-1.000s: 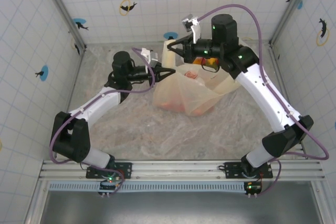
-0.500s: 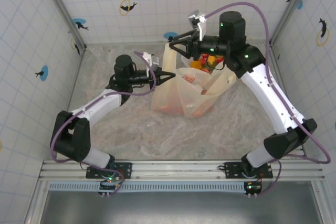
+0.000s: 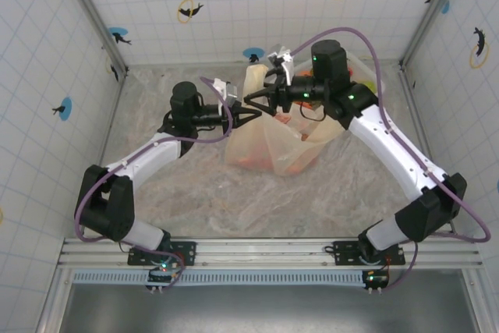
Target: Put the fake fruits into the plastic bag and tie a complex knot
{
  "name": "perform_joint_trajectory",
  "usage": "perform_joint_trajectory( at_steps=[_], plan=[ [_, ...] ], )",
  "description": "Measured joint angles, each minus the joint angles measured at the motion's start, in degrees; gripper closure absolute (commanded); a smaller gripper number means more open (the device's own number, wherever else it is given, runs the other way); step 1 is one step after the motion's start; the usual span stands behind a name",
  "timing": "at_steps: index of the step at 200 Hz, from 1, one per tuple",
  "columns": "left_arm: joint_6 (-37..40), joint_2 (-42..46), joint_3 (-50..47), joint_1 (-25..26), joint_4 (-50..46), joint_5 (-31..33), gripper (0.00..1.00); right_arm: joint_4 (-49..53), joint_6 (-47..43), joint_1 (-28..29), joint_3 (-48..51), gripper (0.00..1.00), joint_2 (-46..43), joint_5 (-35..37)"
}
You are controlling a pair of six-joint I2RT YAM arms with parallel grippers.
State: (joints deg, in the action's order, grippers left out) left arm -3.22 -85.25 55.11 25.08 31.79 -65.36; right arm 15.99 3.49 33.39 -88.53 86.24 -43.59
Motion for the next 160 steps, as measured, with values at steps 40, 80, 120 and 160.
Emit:
perform_joint_trajectory(
  at_steps=[40, 80, 120, 160],
  plan=[
    [0.0, 0.2, 0.0, 0.0, 0.0, -0.1, 1.0, -2.3, 2.4, 1.1, 0.3, 0.67, 1.5, -0.9],
    [0.3, 0.2, 0.0, 0.0, -0.4, -0.2, 1.0, -4.9, 4.5, 0.9, 0.0, 0.96, 1.8, -1.4],
    [0.4, 0.7, 0.1, 0.0, 0.1, 0.0, 1.0, -3.3, 6.2, -0.3, -3.9, 0.94, 4.0, -1.9],
    [0.5, 0.8, 0.0, 0.0, -0.6, 0.2, 1.0, -3.7, 7.5, -1.0, -8.6, 0.82, 5.1, -2.6]
  ],
)
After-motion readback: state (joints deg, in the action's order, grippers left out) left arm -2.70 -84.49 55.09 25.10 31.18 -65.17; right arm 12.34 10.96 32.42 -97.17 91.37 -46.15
